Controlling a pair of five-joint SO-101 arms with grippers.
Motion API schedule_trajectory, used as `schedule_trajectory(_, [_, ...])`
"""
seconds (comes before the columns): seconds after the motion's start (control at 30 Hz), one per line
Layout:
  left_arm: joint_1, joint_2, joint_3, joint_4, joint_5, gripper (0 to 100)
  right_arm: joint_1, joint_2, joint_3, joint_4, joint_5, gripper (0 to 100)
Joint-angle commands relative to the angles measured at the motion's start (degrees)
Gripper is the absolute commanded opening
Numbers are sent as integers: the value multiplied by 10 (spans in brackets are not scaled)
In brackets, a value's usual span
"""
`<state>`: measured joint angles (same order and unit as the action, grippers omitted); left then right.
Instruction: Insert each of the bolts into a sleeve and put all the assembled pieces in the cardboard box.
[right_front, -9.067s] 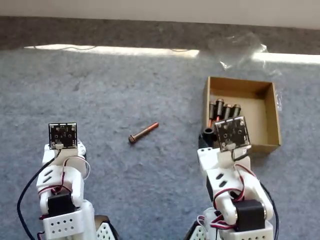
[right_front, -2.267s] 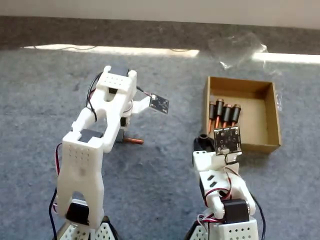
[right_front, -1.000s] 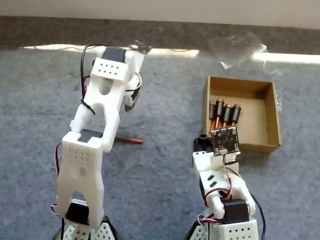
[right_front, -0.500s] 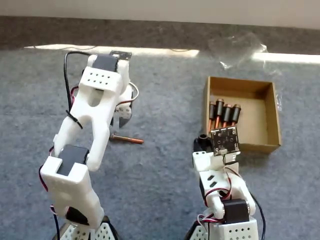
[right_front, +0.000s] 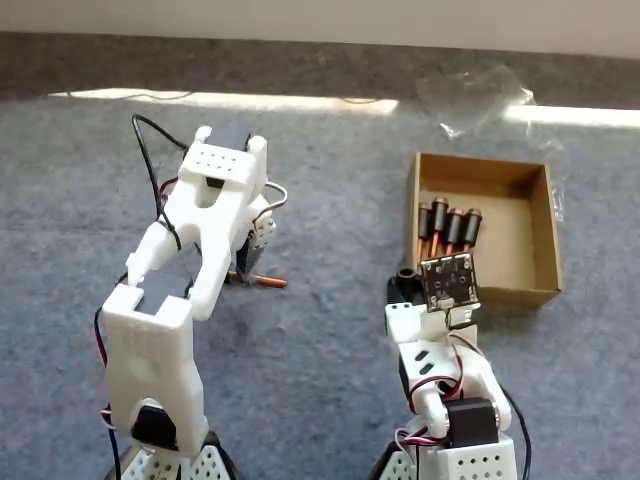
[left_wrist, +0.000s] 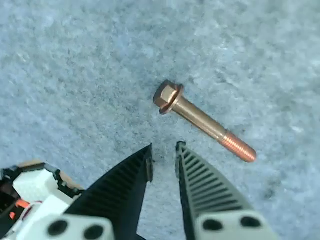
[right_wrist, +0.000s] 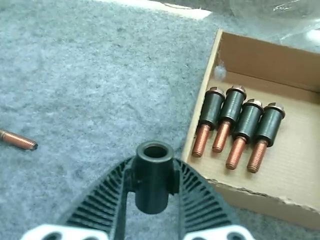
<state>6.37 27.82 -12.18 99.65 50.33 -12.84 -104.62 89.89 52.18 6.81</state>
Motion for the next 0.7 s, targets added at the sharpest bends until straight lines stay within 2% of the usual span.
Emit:
schedule_trajectory(0.0, [-14,0,-29,5,103,85,6,-6,-6,-21,6,4])
schedule_trajectory(0.27, [-29,4,-51,4,122,82,6,-6,-6,-21,7,4])
schedule_trajectory(0.67, [-9,4,14,-78,150,84,6,-6,-6,-21,8,4])
